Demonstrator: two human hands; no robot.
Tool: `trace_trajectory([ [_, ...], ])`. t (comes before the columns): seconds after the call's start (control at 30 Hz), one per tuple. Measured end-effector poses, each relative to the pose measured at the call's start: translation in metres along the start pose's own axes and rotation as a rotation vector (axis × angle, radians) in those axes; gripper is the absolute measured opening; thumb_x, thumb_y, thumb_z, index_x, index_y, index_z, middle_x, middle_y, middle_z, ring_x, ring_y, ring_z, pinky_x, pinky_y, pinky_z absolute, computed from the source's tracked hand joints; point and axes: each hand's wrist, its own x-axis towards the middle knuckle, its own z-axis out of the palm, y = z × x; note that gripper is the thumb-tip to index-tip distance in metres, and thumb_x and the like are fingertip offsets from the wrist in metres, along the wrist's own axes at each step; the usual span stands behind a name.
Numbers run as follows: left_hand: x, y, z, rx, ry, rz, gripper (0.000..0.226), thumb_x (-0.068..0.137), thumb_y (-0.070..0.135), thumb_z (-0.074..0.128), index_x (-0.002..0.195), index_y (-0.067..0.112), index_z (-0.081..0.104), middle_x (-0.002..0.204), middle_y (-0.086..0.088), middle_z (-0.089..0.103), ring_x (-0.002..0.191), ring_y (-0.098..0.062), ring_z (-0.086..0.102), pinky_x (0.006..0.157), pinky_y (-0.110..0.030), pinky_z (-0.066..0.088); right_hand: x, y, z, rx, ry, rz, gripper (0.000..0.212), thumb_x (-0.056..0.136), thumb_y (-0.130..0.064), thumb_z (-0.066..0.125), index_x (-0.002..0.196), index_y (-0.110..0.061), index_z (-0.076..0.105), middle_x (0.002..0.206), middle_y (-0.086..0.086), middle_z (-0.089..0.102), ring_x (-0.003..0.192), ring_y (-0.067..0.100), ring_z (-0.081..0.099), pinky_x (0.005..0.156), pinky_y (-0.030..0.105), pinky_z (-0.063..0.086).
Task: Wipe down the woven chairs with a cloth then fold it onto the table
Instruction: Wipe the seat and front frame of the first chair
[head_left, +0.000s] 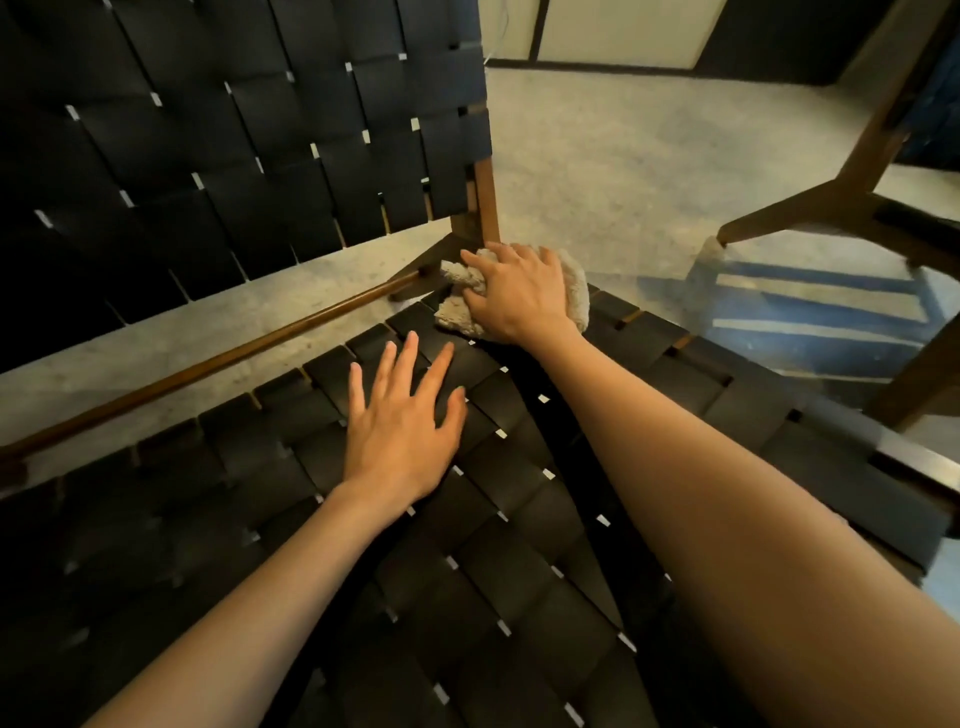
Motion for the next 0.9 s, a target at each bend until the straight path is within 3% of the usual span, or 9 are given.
trace_trajectory([
  [0.13, -0.002, 0.001, 0.001, -0.012, 0.014, 0.002, 0.058, 0.095, 0.053, 0.014, 0.150, 0.035, 0.009, 0.159, 0.000, -0.002, 0.146, -0.015, -0.006, 0.114, -0.041, -0.012, 0.008, -0.003, 0.005, 0.018, 0.006, -0.024, 0.054, 0.095, -0.051, 0.038, 0.146, -0.035, 0.031, 0.153, 0.001, 0.033, 0.142, 0.025, 0.025, 0.114, 0.047, 0.014],
  [0.23, -0.005, 0.000, -0.003, -0.025, -0.007, 0.007, 0.056, 0.097, 0.050, 0.015, 0.150, 0.034, 0.008, 0.160, 0.001, -0.002, 0.146, -0.015, -0.006, 0.116, -0.038, -0.009, 0.000, -0.005, 0.003, 0.009, 0.015, 0.053, 0.057, 0.091, -0.059, 0.035, 0.143, -0.036, 0.031, 0.156, 0.002, 0.023, 0.145, 0.038, 0.008, 0.111, 0.063, 0.001],
  [0.33, -0.017, -0.006, -0.009, -0.028, -0.034, 0.009, 0.054, 0.098, 0.048, 0.011, 0.150, 0.035, 0.004, 0.159, 0.003, -0.004, 0.145, -0.013, -0.009, 0.115, -0.035, -0.010, -0.015, -0.005, 0.000, -0.008, -0.041, 0.119, 0.064, 0.089, -0.070, 0.028, 0.144, -0.037, 0.031, 0.159, 0.002, 0.012, 0.144, 0.043, -0.005, 0.106, 0.070, 0.002],
  [0.47, -0.043, -0.023, -0.019, 0.020, -0.052, -0.114, 0.052, 0.097, 0.050, 0.012, 0.146, 0.041, -0.002, 0.158, 0.002, -0.014, 0.144, -0.018, -0.015, 0.113, -0.043, -0.013, -0.032, -0.006, -0.003, -0.005, -0.068, 0.068, 0.068, 0.089, -0.073, 0.024, 0.147, -0.038, 0.025, 0.160, 0.001, 0.010, 0.146, 0.034, 0.001, 0.113, 0.058, 0.006],
  [0.63, -0.071, -0.047, -0.034, 0.060, -0.055, -0.178, 0.056, 0.097, 0.049, 0.013, 0.149, 0.034, 0.000, 0.159, -0.002, -0.008, 0.145, -0.019, -0.010, 0.115, -0.045, -0.009, -0.049, -0.035, -0.002, 0.147, -0.045, -0.101, 0.053, 0.095, -0.057, 0.034, 0.145, -0.037, 0.032, 0.155, -0.002, 0.028, 0.142, 0.025, 0.019, 0.112, 0.045, 0.017],
  [0.77, -0.091, -0.054, -0.039, 0.104, -0.052, -0.296, 0.061, 0.097, 0.050, 0.013, 0.150, 0.022, 0.000, 0.158, -0.006, -0.012, 0.144, -0.022, -0.015, 0.115, -0.046, -0.007, -0.077, -0.106, 0.005, 0.286, -0.090, -0.308, 0.050, 0.095, -0.050, 0.039, 0.144, -0.043, 0.031, 0.155, -0.004, 0.027, 0.142, 0.024, 0.017, 0.111, 0.045, 0.018],
  [0.9, -0.098, -0.054, -0.039, 0.101, -0.058, -0.322, 0.061, 0.098, 0.049, 0.014, 0.151, 0.022, 0.000, 0.158, -0.008, -0.009, 0.145, -0.024, -0.013, 0.115, -0.046, -0.007, -0.080, -0.107, 0.006, 0.219, -0.045, -0.304, 0.051, 0.092, -0.050, 0.044, 0.142, -0.042, 0.034, 0.153, -0.004, 0.030, 0.139, 0.025, 0.023, 0.108, 0.047, 0.022],
])
